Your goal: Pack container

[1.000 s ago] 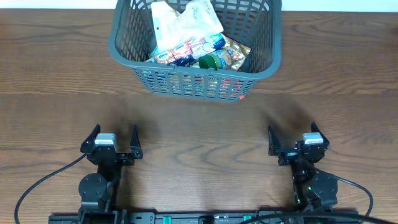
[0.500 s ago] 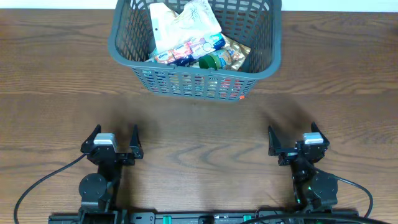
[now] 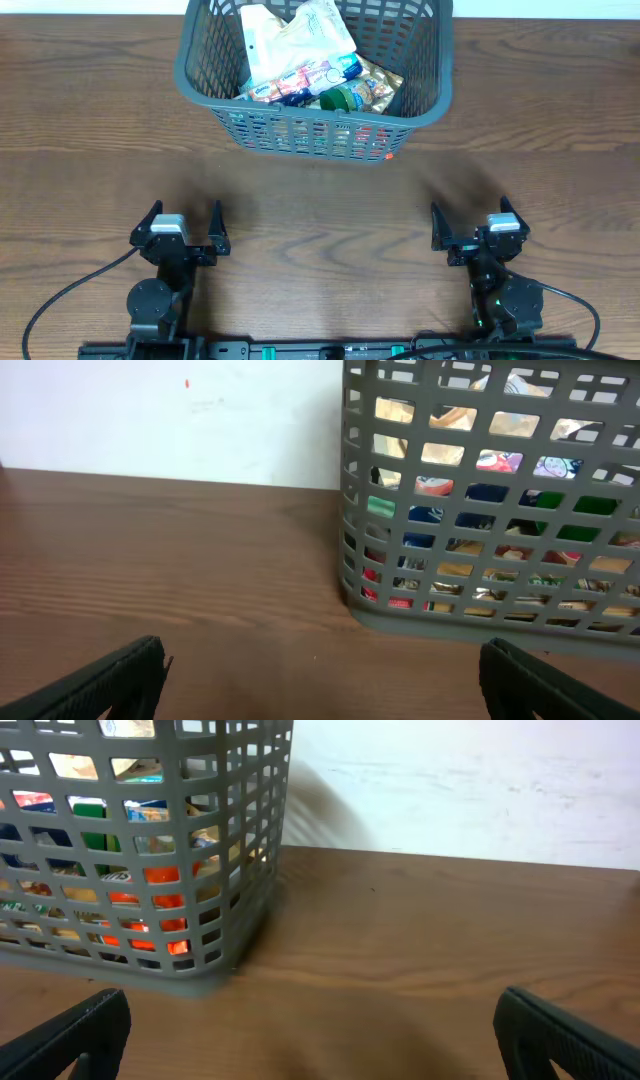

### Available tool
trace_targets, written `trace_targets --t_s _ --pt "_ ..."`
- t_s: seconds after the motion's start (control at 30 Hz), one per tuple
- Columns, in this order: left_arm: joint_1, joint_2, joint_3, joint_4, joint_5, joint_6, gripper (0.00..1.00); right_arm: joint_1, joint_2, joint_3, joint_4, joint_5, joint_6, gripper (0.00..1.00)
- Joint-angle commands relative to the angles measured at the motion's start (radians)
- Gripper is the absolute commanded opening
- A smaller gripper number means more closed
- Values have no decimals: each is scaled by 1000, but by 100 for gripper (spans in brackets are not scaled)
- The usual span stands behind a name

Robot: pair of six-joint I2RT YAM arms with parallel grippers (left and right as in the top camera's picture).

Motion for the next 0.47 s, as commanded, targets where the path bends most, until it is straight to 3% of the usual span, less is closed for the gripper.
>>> trace_targets --t_s 0.0,0.43 --pt "-5 -7 -14 -42 -27 -12 98 -9 -6 -4 -3 -7 -14 99" --pt "-5 -7 -14 -42 -27 -12 98 -9 -7 -4 -3 -7 -14 99"
